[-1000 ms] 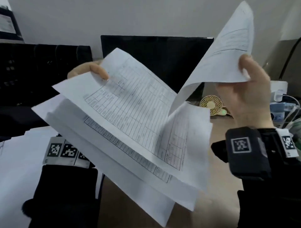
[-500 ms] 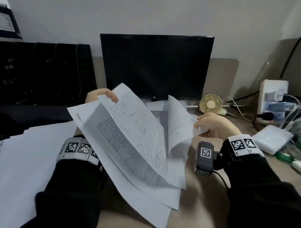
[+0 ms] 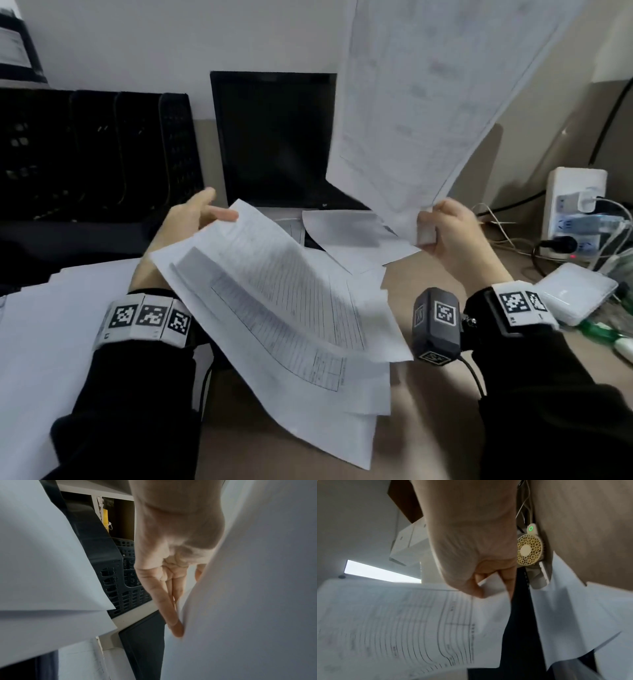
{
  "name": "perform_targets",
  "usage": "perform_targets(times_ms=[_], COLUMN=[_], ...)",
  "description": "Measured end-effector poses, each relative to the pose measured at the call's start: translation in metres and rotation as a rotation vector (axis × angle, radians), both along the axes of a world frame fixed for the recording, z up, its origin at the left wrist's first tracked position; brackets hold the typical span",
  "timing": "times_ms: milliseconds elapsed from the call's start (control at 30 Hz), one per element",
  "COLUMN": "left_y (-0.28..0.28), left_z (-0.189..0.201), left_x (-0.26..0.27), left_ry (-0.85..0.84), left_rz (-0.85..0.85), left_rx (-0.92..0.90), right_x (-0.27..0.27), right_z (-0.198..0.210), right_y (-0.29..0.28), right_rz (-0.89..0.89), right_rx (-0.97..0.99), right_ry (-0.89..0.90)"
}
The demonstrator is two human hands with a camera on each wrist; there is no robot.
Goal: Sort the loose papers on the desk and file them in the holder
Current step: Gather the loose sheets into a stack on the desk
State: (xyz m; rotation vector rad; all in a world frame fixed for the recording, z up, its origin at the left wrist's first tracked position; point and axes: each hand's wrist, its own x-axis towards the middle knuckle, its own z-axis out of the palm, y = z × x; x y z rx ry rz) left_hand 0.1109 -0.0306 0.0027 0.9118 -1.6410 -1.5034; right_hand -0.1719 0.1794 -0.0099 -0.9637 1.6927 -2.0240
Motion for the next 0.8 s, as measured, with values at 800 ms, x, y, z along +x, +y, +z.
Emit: perform_targets(times_ms=[800], left_y=[-0.001], left_z=[-0.011], left_x=[-0.005], left_ry=[-0.144], left_rz=[0.004], left_rx=[-0.367], right_x=[-0.013], right_z=[-0.015], right_y=[-0.001], right_rz=[-0.078], right_rx=[0.345], right_ry=[-0.413])
